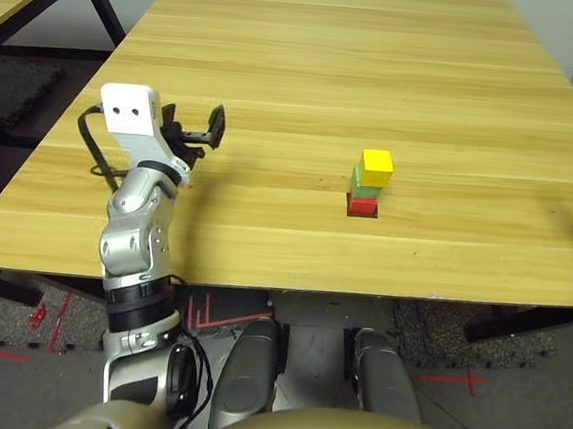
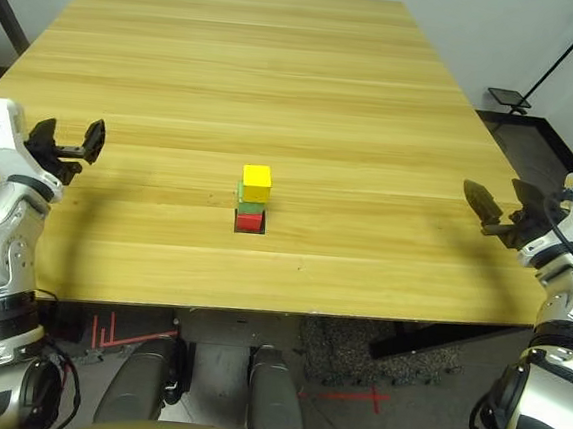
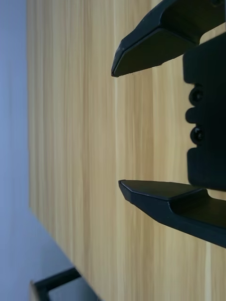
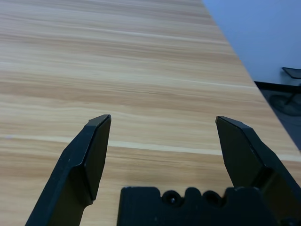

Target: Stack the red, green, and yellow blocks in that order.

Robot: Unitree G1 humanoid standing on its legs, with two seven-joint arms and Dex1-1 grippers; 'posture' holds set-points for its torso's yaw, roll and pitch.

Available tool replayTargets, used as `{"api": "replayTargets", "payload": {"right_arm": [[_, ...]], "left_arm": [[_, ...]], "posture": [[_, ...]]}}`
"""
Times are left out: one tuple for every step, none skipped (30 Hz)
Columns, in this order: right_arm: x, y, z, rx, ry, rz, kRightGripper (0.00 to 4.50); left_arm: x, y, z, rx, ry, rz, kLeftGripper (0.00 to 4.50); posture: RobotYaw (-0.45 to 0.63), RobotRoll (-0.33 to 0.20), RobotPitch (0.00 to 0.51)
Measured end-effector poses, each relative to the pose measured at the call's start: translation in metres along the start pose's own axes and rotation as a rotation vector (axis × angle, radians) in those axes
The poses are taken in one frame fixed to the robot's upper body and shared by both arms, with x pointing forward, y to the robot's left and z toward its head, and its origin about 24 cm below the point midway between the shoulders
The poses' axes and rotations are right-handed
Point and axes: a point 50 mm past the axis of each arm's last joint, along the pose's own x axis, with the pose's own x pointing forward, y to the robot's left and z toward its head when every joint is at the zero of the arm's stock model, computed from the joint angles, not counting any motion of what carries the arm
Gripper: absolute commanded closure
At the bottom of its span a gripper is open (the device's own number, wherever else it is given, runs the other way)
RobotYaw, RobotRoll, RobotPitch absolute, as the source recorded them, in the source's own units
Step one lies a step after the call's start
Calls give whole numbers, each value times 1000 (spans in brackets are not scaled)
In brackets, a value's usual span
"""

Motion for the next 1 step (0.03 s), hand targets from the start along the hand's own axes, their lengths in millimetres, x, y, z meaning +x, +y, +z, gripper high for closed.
{"api": "replayTargets", "payload": {"right_arm": [[0,0,0,-5,0,-5,0]], "left_arm": [[0,1,0,4,-6,7,33]], "posture": [[-9,-97,75]]}}
